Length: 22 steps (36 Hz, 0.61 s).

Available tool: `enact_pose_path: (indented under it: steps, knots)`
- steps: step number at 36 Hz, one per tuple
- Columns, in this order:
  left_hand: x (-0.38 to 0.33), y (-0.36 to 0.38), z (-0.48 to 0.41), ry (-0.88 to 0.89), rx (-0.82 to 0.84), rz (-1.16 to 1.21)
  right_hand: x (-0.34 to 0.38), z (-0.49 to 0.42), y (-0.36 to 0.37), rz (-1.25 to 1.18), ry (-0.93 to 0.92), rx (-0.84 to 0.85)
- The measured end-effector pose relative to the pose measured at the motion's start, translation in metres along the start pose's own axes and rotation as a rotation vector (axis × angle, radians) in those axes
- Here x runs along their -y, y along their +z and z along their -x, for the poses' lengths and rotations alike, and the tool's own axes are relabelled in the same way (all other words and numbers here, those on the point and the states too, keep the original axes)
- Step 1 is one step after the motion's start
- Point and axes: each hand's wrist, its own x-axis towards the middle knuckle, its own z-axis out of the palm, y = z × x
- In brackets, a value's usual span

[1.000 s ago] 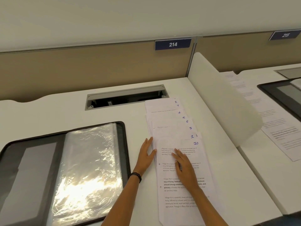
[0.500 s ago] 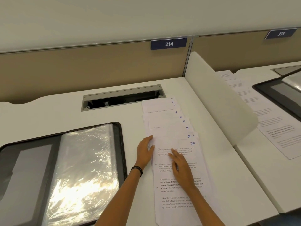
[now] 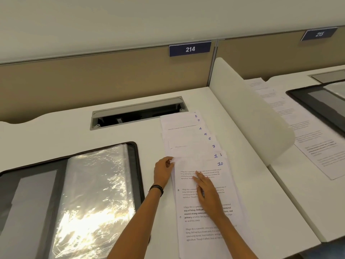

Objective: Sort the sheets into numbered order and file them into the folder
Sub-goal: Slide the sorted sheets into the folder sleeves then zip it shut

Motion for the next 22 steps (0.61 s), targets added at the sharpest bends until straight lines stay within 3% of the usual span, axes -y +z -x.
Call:
enact_pose_path:
  steps: [10, 22]
  knots:
    - [-0.017, -0.008, 0.010, 0.086, -0.107, 0.093, 0.008, 0.004, -0.003, 0.174, -0.048, 0.097]
    - [-0.059, -0.028, 0.010, 0.236, -0.217, 0.138, 0.001, 0.003, -0.018, 0.162, -0.014, 0.097]
